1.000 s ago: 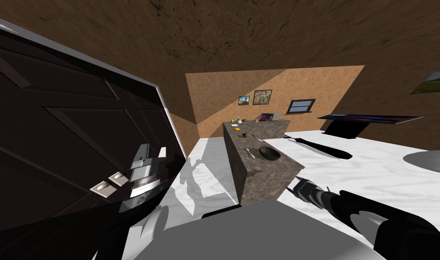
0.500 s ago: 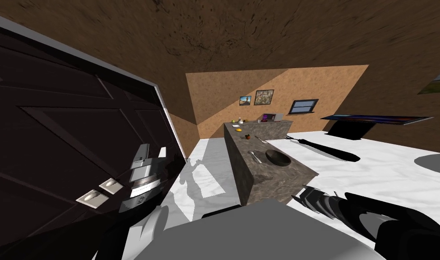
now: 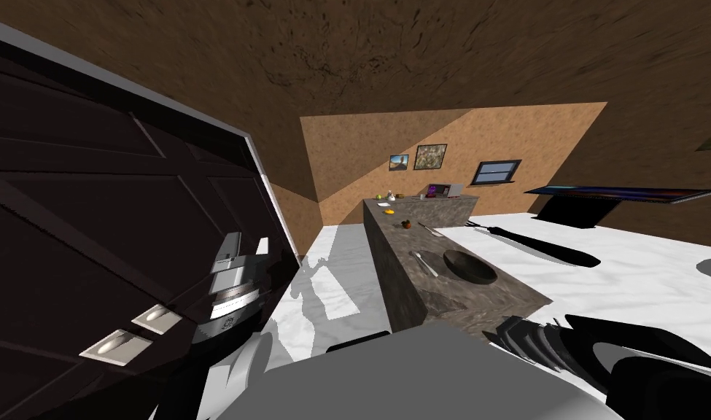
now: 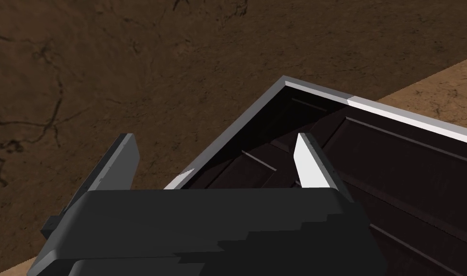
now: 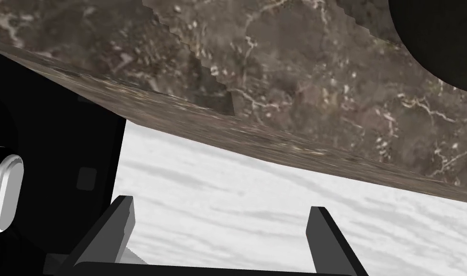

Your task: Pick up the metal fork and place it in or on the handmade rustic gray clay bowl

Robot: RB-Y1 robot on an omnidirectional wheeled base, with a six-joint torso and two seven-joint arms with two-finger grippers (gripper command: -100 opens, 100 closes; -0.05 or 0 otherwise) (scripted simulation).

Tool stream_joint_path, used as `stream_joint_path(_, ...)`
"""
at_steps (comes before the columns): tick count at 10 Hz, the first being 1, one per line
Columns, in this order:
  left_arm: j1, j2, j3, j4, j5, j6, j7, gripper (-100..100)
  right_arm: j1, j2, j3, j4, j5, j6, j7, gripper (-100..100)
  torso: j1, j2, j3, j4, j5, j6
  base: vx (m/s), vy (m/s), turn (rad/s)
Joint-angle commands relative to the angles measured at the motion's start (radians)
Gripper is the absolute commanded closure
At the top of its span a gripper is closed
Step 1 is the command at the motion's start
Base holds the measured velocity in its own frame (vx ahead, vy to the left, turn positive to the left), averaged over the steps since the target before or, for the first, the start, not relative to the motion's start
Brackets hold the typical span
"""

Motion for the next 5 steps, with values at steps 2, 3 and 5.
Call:
stream_joint_path(2,0.0,0.0,0.0,0.0,0.0,0.0,0.0,0,0.006,-0.028,-0.014,0.027,-0.047,0.069,-0.037,-100,-0.002,0.004,0.002,0.001,0.0,0.0,0.116,-0.004,0.007)
stream_joint_path(3,0.0,0.0,0.0,0.0,0.0,0.0,0.0,0,0.006,-0.028,-0.014,0.027,-0.047,0.091,-0.037,-100,-0.002,0.002,0.001,0.001,-0.001,0.0,0.141,0.031,0.017)
stream_joint_path(5,0.0,0.0,0.0,0.0,0.0,0.0,0.0,0,0.009,-0.051,-0.023,0.05,-0.084,0.147,-0.069,-100,-0.001,0.0,0.0,0.0,0.0,0.0,0.18,0.014,0.009)
